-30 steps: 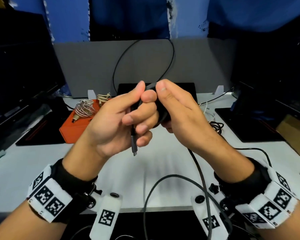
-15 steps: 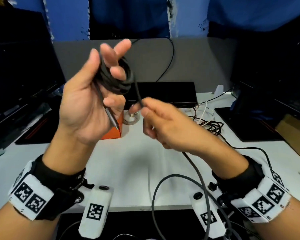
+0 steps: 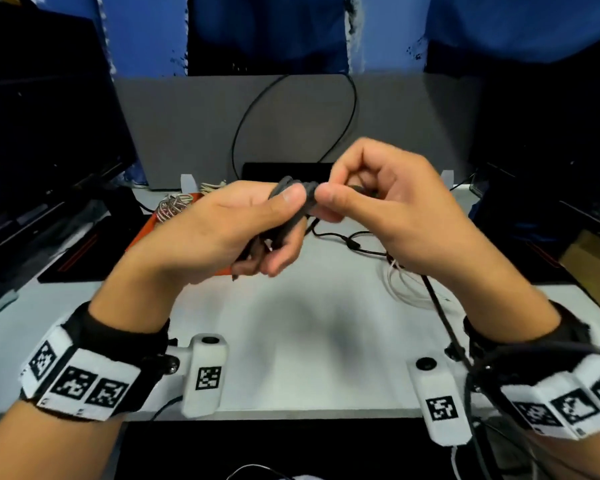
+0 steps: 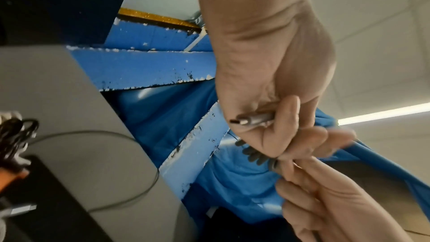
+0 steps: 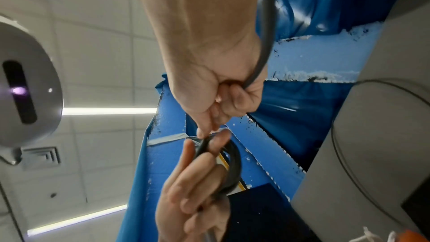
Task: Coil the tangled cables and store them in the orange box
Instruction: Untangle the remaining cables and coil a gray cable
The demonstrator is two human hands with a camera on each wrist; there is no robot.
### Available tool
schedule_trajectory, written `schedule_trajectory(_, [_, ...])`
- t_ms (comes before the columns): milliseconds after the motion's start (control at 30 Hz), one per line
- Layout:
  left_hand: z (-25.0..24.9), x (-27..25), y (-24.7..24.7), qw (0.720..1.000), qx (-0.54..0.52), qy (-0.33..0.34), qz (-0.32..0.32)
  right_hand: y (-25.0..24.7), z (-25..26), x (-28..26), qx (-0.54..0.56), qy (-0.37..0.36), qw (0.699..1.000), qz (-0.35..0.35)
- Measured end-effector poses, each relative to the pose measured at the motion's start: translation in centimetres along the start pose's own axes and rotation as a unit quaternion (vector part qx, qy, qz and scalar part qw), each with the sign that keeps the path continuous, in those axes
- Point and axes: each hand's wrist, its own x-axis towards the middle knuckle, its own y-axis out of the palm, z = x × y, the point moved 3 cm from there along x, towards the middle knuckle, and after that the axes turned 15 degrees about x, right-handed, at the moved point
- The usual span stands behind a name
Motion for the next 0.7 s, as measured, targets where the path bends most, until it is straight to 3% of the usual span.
schedule_trajectory(133, [0.7,0.5,0.7,0.980,-0.195,0.038,0.011,1.3,-0.5,-0.3,-0.093,-0.062,0.992,-0.053])
schedule_trajectory(200, [0.7,0.8,1.7,0.946,-0.316,0.052,0.043,2.4,-1.0,-0.6,-0.105,-0.059,0.991,-0.054])
schedule_trajectory(267, [0.9,1.1,2.7,0.900,-0.420,0.062,0.094,3.0,-1.4,-1.0,-0.041,-0.039,0.997,-0.058])
schedule_trajectory(333, [0.9,1.3,3.4,0.873,-0.466,0.064,0.129,3.1,-1.4,-1.1,-0.031,-0.027,0.996,-0.073])
schedule_trajectory(467, [0.2,1.3,3.0,0.897,-0.423,0.033,0.126,2.8,-1.1,-0.9,-0.054,-0.029,0.996,-0.071])
schedule_trajectory(567, [-0.7,0.9,2.3,0.940,-0.337,-0.020,0.045,2.9,-1.1,-0.7,-0.043,-0.038,0.996,-0.070])
schedule_trajectory(700, [-1.9,0.8,2.4,0.963,-0.257,-0.046,-0.061,2.8,-0.9,-0.7,-0.065,-0.064,0.990,-0.104])
